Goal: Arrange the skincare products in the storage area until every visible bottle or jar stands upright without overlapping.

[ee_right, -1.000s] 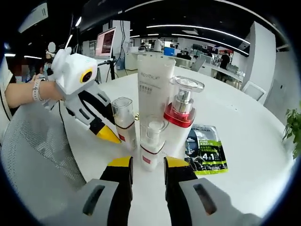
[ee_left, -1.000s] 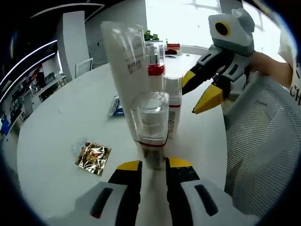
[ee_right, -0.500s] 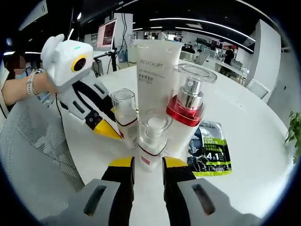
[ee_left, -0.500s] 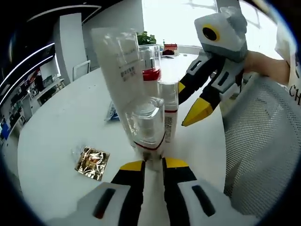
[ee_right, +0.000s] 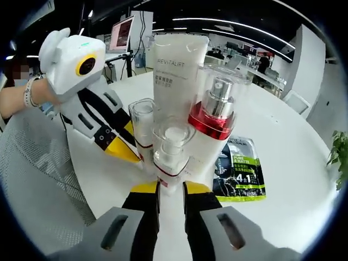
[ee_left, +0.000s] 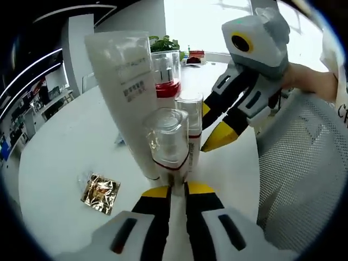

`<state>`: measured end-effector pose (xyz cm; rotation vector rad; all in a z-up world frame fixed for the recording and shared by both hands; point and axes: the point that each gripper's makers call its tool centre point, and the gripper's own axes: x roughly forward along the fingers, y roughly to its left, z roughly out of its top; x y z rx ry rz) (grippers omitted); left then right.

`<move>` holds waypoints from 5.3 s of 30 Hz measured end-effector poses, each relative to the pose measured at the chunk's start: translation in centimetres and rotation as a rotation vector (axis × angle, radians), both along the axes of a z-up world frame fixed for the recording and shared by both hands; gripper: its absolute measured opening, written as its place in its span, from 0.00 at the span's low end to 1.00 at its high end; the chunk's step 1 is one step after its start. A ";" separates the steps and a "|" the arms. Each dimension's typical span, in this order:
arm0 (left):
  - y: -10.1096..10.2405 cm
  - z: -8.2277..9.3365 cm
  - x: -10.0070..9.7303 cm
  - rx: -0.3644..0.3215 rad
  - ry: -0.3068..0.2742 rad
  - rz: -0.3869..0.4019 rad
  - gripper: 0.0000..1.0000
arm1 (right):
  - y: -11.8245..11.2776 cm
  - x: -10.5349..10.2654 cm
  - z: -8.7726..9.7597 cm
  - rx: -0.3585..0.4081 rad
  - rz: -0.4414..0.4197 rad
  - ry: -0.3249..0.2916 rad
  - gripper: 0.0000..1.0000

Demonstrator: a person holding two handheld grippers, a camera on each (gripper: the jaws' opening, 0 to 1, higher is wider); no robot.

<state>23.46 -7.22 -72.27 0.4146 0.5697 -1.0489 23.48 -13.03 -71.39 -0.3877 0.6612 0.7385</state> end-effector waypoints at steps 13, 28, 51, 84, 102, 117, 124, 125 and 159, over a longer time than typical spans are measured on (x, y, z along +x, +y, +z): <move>-0.8 0.1 -0.1 -0.004 -0.007 -0.017 0.04 | 0.2 0.0 -0.7 -0.062 0.029 0.006 0.14; -1.1 -0.1 0.0 0.005 -0.012 -0.021 0.05 | 0.1 0.4 -0.8 -0.057 0.013 0.004 0.13; -1.1 -0.4 0.4 0.001 0.003 0.021 0.09 | 0.0 0.3 -0.9 -0.066 0.009 0.006 0.13; 0.7 1.9 -0.3 -0.013 -0.003 0.078 0.18 | -0.5 -0.5 1.1 -0.045 -0.012 -0.028 0.27; 6.0 4.7 -0.4 -0.108 0.005 0.301 0.35 | 0.1 -1.5 3.7 0.028 -0.028 -0.048 0.57; 7.9 7.5 -1.9 -0.162 -0.002 0.348 0.56 | 0.0 -2.2 6.3 0.073 -0.053 -0.077 0.74; 9.4 8.5 -2.4 -0.164 -0.014 0.366 0.67 | -0.1 -2.6 7.5 0.082 -0.050 -0.086 0.82; 9.7 8.7 -2.5 -0.163 -0.015 0.372 0.70 | -0.1 -2.8 7.7 0.084 -0.048 -0.093 0.83; 10.7 9.4 -3.5 -0.223 0.023 0.388 0.99 | -0.1 -2.8 8.8 0.124 -0.030 -0.079 0.99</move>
